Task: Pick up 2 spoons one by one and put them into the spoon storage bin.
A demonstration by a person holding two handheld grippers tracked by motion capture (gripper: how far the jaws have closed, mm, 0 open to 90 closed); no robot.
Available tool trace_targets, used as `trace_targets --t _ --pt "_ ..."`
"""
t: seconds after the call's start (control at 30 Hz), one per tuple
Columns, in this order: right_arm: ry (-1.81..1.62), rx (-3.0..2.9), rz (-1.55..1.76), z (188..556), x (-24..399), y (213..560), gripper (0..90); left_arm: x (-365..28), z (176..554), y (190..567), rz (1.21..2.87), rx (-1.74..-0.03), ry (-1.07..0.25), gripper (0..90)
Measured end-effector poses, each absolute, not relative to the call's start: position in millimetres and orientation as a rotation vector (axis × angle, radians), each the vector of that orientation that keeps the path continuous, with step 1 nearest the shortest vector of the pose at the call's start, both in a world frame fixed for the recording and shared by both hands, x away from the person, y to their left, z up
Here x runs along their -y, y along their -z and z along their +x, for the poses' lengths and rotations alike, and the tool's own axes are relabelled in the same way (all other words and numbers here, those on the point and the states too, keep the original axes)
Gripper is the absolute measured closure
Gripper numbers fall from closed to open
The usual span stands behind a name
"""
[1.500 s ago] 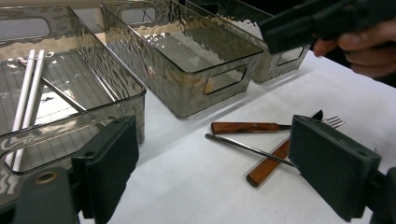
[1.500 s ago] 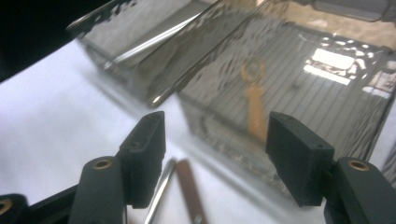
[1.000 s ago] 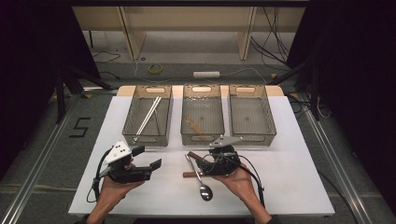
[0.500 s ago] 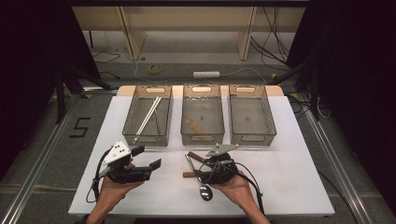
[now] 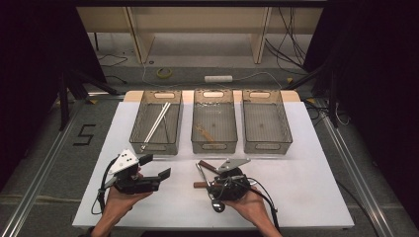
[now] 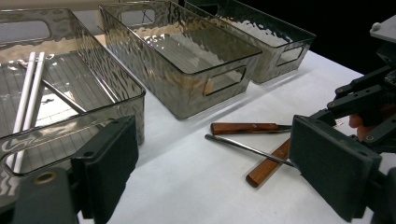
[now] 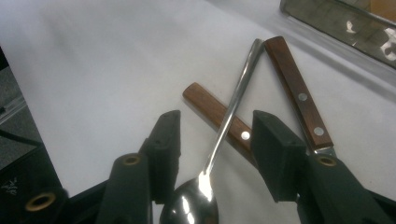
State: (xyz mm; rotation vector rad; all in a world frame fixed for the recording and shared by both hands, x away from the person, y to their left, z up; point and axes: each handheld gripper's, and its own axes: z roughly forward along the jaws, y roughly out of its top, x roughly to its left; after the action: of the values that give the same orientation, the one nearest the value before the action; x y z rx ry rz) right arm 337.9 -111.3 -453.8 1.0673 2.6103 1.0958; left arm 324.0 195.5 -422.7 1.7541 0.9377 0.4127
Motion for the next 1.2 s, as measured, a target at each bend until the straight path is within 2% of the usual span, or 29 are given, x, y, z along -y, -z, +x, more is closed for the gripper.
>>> trace_targets --t 0.73,1.2 --pt "-0.963 -2.636 1.081 337 102 474 72.3 -195 324 423 1.762 -0.935 -0.416 15.7" --pt "-0.929 -2.641 1.091 337 94 480 76.0 -195 324 423 1.762 -0.933 -0.412 15.8"
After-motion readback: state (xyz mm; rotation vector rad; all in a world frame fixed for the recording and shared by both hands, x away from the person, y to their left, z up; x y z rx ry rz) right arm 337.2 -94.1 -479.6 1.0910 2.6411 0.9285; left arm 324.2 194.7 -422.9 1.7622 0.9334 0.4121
